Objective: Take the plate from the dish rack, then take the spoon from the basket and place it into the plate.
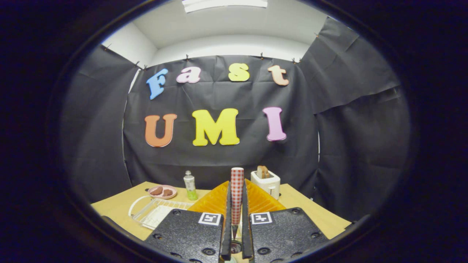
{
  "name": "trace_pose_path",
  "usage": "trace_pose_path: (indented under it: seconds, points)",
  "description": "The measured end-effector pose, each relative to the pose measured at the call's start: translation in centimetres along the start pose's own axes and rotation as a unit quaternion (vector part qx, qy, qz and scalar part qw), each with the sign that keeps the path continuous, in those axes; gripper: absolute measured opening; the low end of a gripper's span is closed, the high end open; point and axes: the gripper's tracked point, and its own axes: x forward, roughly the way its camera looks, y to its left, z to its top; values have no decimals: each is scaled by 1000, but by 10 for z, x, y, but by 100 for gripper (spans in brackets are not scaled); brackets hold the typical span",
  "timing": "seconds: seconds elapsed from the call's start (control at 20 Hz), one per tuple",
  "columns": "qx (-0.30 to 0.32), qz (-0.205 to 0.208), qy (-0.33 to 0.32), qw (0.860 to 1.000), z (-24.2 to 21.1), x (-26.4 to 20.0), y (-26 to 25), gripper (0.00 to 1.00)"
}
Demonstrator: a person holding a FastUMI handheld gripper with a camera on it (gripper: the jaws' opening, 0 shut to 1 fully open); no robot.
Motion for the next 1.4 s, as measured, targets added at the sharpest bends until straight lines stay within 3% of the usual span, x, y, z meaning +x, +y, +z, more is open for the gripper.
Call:
trace_pose_path:
  seconds: [0.35,0.5,0.9,1.4]
  points:
    - [0,55,15,998,-73,-25,84,17]
    - [-4,69,8,998,-97,-38,97,18]
    - [-22,75,4,997,-147,-53,91,19]
    - [-28,34,31,999,-149,-55,47,29]
